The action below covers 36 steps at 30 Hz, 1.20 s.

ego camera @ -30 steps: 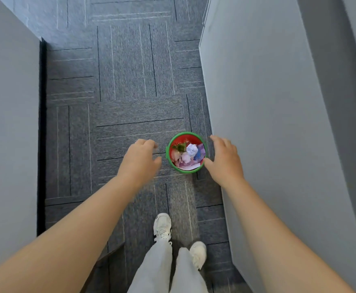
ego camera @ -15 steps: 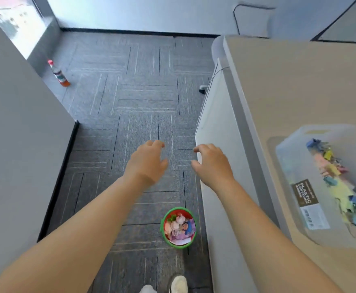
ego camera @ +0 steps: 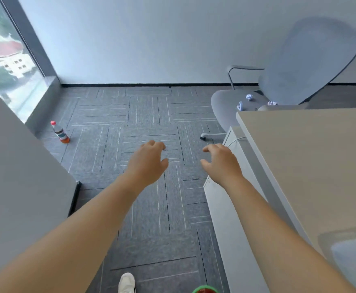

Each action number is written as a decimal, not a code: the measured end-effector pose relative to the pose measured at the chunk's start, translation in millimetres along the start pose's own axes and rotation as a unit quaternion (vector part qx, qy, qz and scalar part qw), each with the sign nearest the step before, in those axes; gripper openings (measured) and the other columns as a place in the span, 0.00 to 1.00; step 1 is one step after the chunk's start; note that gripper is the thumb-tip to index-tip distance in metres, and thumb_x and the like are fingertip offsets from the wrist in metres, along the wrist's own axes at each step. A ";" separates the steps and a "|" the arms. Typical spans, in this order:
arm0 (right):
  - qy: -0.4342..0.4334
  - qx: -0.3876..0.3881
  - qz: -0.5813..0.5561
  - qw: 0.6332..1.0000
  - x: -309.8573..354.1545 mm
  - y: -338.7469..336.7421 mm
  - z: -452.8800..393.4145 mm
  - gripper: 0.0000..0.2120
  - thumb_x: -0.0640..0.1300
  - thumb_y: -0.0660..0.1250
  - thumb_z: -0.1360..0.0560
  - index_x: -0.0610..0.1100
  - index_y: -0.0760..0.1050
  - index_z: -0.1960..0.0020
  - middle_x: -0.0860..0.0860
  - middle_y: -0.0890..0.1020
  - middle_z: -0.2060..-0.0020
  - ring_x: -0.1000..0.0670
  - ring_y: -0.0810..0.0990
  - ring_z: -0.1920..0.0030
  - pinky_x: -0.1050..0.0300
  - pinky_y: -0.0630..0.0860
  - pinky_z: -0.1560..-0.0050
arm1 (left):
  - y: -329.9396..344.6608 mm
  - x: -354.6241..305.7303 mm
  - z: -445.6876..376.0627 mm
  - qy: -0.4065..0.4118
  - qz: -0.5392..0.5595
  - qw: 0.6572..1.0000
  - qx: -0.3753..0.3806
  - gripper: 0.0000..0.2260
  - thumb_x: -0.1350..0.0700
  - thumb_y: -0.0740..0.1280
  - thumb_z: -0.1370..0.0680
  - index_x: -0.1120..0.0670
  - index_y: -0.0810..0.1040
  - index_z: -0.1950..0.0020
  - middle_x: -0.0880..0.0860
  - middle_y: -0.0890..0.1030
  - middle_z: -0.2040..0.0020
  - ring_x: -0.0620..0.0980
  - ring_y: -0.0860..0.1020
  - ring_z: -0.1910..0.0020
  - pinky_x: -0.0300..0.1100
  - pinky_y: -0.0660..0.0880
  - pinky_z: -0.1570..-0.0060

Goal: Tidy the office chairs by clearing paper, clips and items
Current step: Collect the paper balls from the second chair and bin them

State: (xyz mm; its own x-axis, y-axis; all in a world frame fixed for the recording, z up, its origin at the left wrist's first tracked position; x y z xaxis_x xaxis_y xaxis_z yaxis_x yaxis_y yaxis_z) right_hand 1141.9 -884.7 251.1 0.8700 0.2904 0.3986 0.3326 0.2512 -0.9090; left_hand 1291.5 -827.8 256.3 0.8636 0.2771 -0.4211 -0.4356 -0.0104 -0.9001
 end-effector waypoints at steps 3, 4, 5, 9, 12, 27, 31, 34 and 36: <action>0.029 -0.004 -0.010 1.000 16.5 -6.8 -42.6 0.17 0.42 0.60 0.23 0.41 0.69 0.34 0.44 0.73 0.35 0.44 0.70 0.35 0.51 0.69 0.37 | -21.7 14.1 -50.6 0.025 -0.035 0.999 0.018 0.17 0.55 0.61 0.22 0.58 0.68 0.33 0.56 0.72 0.33 0.55 0.71 0.36 0.47 0.71 0.40; 0.038 -0.009 -0.016 0.999 19.0 -10.6 -56.5 0.17 0.42 0.60 0.23 0.41 0.69 0.34 0.44 0.73 0.35 0.44 0.70 0.36 0.50 0.69 0.37 | -26.5 17.0 -67.8 0.032 -0.045 0.998 0.024 0.18 0.55 0.61 0.22 0.58 0.68 0.33 0.56 0.72 0.33 0.55 0.71 0.35 0.47 0.71 0.40; 0.045 -0.016 -0.021 0.999 20.3 -14.8 -69.1 0.17 0.42 0.60 0.23 0.41 0.69 0.34 0.44 0.73 0.35 0.44 0.70 0.36 0.50 0.69 0.38 | -29.5 18.4 -83.0 0.039 -0.053 0.997 0.031 0.18 0.55 0.61 0.22 0.58 0.68 0.33 0.56 0.72 0.33 0.55 0.71 0.35 0.47 0.71 0.40; 0.077 -0.037 -0.033 0.996 11.1 -31.0 -116.0 0.17 0.41 0.61 0.23 0.41 0.70 0.35 0.44 0.74 0.36 0.44 0.72 0.37 0.52 0.71 0.40 | -30.9 11.1 -140.7 0.069 -0.071 0.994 0.055 0.19 0.54 0.60 0.22 0.57 0.67 0.32 0.56 0.72 0.33 0.55 0.71 0.35 0.48 0.72 0.39; 0.098 -0.055 -0.037 0.993 -8.7 -47.2 -159.6 0.16 0.41 0.62 0.24 0.40 0.71 0.36 0.44 0.75 0.37 0.43 0.73 0.38 0.52 0.71 0.40 | -28.2 -8.4 -196.5 0.096 -0.074 0.991 0.063 0.19 0.55 0.61 0.22 0.57 0.67 0.32 0.56 0.72 0.33 0.56 0.71 0.35 0.49 0.72 0.38; 0.193 -0.076 -0.030 0.978 -184.3 -156.8 -419.2 0.17 0.42 0.62 0.23 0.41 0.69 0.35 0.44 0.74 0.36 0.43 0.71 0.35 0.48 0.70 0.37 | 7.2 -177.3 -511.6 0.170 -0.077 0.978 0.093 0.19 0.55 0.61 0.22 0.56 0.67 0.31 0.56 0.72 0.32 0.55 0.70 0.34 0.51 0.72 0.37; 0.238 -0.068 -0.039 0.968 -230.1 -157.5 -470.5 0.17 0.41 0.61 0.23 0.41 0.69 0.35 0.44 0.74 0.35 0.43 0.71 0.35 0.48 0.70 0.36 | 44.8 -206.5 -582.3 0.193 -0.086 0.968 0.136 0.19 0.55 0.61 0.22 0.56 0.67 0.32 0.55 0.72 0.33 0.55 0.71 0.35 0.50 0.72 0.38; 0.277 -0.077 -0.047 0.957 -265.1 -156.5 -517.1 0.15 0.42 0.61 0.23 0.41 0.71 0.37 0.43 0.75 0.37 0.42 0.72 0.37 0.47 0.71 0.37 | 70.0 -231.4 -645.0 0.226 -0.094 0.956 0.161 0.19 0.55 0.61 0.22 0.56 0.67 0.31 0.55 0.72 0.33 0.55 0.72 0.36 0.50 0.73 0.39; 0.306 -0.089 -0.057 0.946 -286.5 -156.1 -551.3 0.15 0.43 0.61 0.23 0.40 0.72 0.38 0.44 0.76 0.38 0.42 0.73 0.37 0.47 0.71 0.37 | 84.7 -247.1 -692.1 0.245 -0.097 0.949 0.173 0.19 0.54 0.61 0.22 0.56 0.67 0.32 0.55 0.72 0.33 0.56 0.72 0.36 0.51 0.74 0.40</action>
State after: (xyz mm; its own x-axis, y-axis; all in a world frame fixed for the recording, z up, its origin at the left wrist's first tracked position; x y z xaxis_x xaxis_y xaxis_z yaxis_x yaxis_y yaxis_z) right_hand 1041.4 -1516.2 211.6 0.8545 -0.3317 0.3997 0.4458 0.0736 -0.8921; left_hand 1216.8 -1562.1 206.8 0.9132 -0.2402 -0.3292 -0.2404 0.3348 -0.9111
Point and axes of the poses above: each hand's wrist, its own z-axis away from the middle knuckle, its own y-axis out of the palm, x = y × z, the point moved 10 cm from there along -z, towards the middle knuckle
